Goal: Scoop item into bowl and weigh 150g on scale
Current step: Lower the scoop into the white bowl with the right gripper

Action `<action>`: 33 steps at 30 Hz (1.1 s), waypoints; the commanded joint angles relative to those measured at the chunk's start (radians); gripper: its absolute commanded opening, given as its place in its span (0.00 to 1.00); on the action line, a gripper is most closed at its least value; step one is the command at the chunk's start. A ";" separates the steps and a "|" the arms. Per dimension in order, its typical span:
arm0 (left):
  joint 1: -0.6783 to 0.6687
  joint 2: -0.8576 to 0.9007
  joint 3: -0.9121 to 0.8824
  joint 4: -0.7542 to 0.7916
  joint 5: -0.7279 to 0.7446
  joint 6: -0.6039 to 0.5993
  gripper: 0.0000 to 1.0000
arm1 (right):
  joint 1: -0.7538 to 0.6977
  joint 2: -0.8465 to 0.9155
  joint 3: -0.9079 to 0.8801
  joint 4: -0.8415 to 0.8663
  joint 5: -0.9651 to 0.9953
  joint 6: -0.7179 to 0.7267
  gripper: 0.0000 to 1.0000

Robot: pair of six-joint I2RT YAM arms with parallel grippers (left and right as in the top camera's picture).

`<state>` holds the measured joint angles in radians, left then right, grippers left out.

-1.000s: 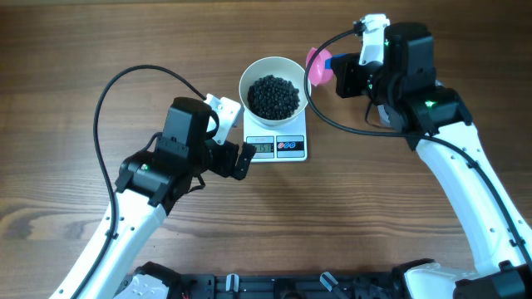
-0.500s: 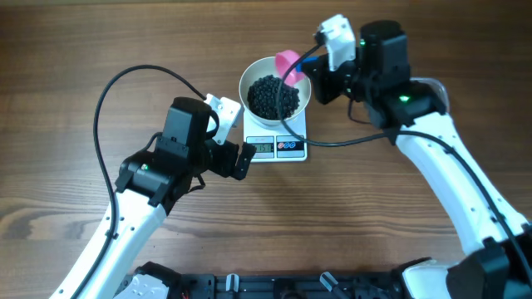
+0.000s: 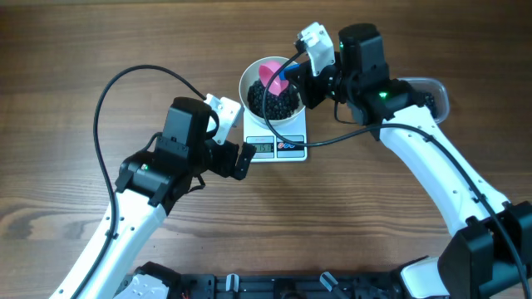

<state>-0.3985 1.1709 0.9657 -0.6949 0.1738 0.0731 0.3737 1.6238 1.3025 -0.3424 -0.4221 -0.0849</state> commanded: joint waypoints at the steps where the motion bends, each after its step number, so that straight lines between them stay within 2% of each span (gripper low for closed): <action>1: -0.005 0.002 -0.005 0.003 0.016 0.002 1.00 | 0.008 0.010 0.018 0.002 0.039 -0.022 0.04; 15: -0.005 0.002 -0.005 0.003 0.016 0.001 1.00 | 0.009 0.111 0.018 0.085 0.065 -0.046 0.04; 33: -0.005 0.002 -0.005 0.003 0.015 0.002 1.00 | 0.009 0.148 0.018 0.145 0.117 -0.073 0.04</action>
<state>-0.3985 1.1709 0.9657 -0.6949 0.1738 0.0731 0.3782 1.7565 1.3025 -0.2142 -0.3260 -0.1329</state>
